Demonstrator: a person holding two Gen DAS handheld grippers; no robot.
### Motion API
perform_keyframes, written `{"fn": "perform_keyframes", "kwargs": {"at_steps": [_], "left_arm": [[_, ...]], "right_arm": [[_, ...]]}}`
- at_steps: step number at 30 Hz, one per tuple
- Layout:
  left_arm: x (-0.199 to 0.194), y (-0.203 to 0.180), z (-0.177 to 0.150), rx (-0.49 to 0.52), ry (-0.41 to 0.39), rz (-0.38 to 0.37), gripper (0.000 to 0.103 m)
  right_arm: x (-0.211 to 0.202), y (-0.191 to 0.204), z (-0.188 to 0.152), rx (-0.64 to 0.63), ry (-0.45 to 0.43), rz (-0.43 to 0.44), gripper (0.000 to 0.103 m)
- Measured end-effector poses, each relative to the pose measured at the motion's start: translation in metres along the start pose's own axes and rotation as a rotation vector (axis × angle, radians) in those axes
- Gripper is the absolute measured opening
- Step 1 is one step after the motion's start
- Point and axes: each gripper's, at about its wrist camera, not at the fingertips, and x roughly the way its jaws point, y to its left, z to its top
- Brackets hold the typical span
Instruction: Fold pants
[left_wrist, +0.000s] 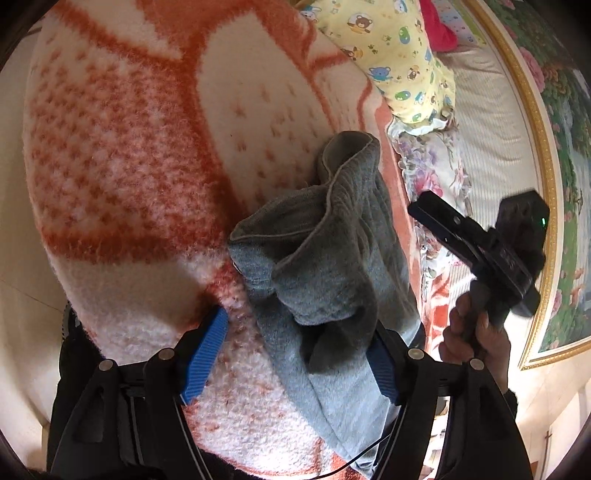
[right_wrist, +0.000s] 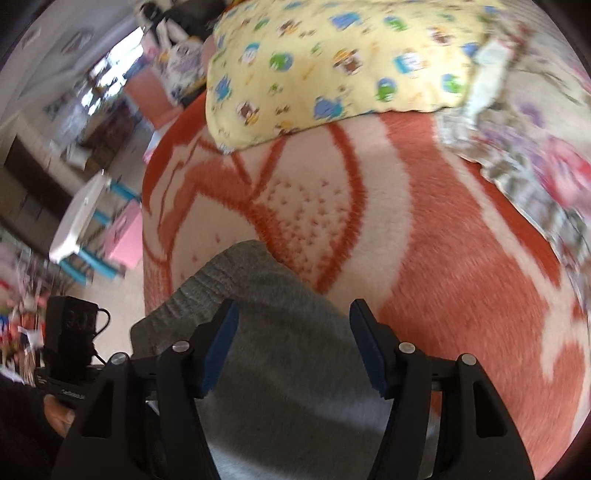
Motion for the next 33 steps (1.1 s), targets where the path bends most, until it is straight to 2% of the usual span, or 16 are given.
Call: {"fn": "perform_keyframes", "kwargs": {"at_steps": [5,9,10,11,12,13,14,15,16,18,27,33], "left_arm": [[0.004,-0.008,-0.003,0.002,-0.041,0.044,0.077],[0.010,-0.021,-0.005,0.082,-0.057,0.100,0.077],[0.010,-0.022,-0.005,0.099,-0.060,0.106,0.071],[0.011,-0.022,-0.004,0.104,-0.064,0.109,0.068],[0.010,-0.022,-0.002,0.110,-0.069,0.105,0.057],[0.010,-0.022,0.000,0.125,-0.071,0.087,0.035],[0.012,-0.022,0.003,0.136,-0.060,0.075,0.028],[0.013,-0.022,0.005,0.143,-0.049,0.063,0.023],[0.014,-0.023,0.006,0.146,-0.045,0.046,0.016],[0.012,-0.029,0.005,0.163,-0.054,0.031,0.014],[-0.011,-0.073,-0.007,0.252,-0.058,-0.080,0.014],[-0.011,-0.117,-0.028,0.337,-0.027,-0.146,0.014]], "right_arm": [[0.031,0.006,0.016,-0.089,0.095,0.003,0.064],[0.062,0.017,0.022,-0.161,0.151,-0.013,0.063],[0.067,0.020,0.022,-0.174,0.156,-0.020,0.054],[0.074,0.023,0.022,-0.188,0.167,-0.014,0.036],[0.079,0.026,0.021,-0.195,0.173,-0.005,0.034],[0.081,0.029,0.021,-0.204,0.169,-0.012,0.030],[0.081,0.031,0.020,-0.211,0.164,-0.018,0.018],[0.079,0.032,0.020,-0.205,0.157,-0.010,0.012],[0.075,0.032,0.020,-0.191,0.144,-0.008,0.009],[0.063,0.030,0.017,-0.167,0.109,-0.009,0.007],[-0.030,0.020,-0.007,-0.033,-0.101,0.005,0.007],[-0.096,0.010,-0.046,0.059,-0.225,-0.033,0.007]]}}
